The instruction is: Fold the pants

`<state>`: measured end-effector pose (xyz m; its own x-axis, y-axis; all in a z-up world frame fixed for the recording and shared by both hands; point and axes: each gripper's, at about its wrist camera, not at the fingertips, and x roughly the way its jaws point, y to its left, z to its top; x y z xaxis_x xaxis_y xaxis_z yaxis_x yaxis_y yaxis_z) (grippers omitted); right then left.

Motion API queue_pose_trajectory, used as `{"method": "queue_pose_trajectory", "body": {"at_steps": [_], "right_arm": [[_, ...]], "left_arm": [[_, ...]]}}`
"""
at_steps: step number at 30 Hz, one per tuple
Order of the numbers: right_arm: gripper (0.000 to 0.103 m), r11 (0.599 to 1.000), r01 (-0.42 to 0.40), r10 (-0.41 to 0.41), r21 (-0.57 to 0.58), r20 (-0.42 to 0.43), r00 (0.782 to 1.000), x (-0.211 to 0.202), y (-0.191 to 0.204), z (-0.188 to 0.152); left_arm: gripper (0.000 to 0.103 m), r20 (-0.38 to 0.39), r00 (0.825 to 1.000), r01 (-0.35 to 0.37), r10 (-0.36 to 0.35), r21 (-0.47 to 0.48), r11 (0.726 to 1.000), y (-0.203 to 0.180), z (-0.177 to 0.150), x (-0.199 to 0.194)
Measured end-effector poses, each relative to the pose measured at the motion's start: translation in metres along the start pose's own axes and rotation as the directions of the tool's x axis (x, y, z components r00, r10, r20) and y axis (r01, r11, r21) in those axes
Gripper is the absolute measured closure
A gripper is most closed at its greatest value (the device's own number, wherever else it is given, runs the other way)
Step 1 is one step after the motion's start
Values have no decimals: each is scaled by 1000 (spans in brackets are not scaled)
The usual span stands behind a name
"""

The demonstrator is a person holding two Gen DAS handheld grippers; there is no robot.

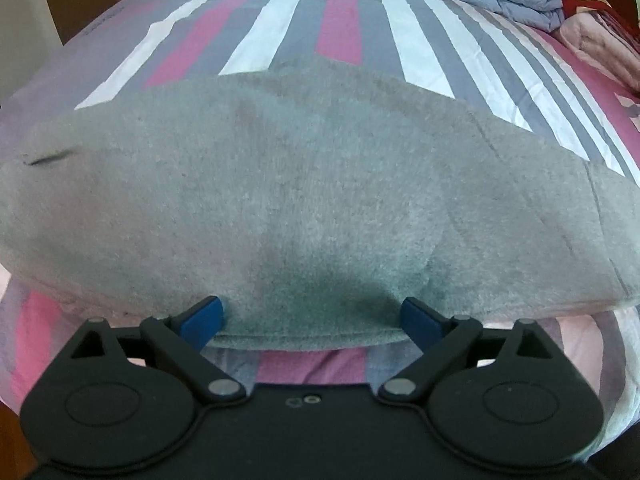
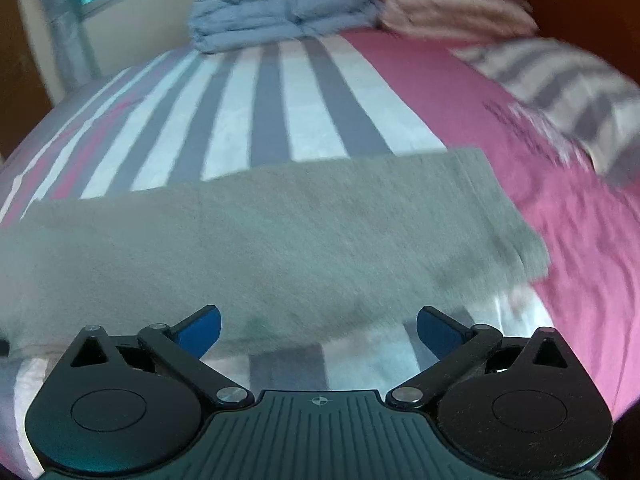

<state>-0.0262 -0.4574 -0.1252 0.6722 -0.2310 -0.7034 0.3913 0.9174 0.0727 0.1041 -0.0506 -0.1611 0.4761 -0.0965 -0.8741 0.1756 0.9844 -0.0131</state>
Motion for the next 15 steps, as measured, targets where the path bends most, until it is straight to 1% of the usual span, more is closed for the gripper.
{"method": "queue_pose_trajectory", "body": {"at_steps": [2, 5, 8, 9, 11, 12, 15], "right_arm": [[0, 1000, 10, -10, 26, 1, 1000, -2, -12, -1], [0, 997, 66, -65, 32, -15, 998, -5, -26, 1], [0, 994, 108, -107, 32, -28, 994, -6, -41, 1], [0, 992, 118, -116, 49, -42, 992, -4, -47, 1], [0, 987, 117, -109, 113, -79, 991, 0, -60, 0], [0, 983, 108, -93, 147, -103, 990, 2, -66, -1], [0, 973, 74, -44, 221, -137, 990, 7, -77, -6]], "left_arm": [[14, 0, 1000, 0, 0, -12, 1000, 2, 2, -2], [14, 11, 1000, -2, 2, -41, 999, 4, 6, -5], [14, 6, 1000, -14, 14, -44, 999, 5, 5, -3], [14, 5, 1000, -14, 14, -46, 999, 7, 5, -3], [14, 9, 1000, -13, 13, -48, 999, 7, 4, -2], [14, 10, 1000, -15, 16, -44, 999, 6, 3, -2], [13, 11, 1000, -20, 20, -33, 999, 5, 3, -1]]}}
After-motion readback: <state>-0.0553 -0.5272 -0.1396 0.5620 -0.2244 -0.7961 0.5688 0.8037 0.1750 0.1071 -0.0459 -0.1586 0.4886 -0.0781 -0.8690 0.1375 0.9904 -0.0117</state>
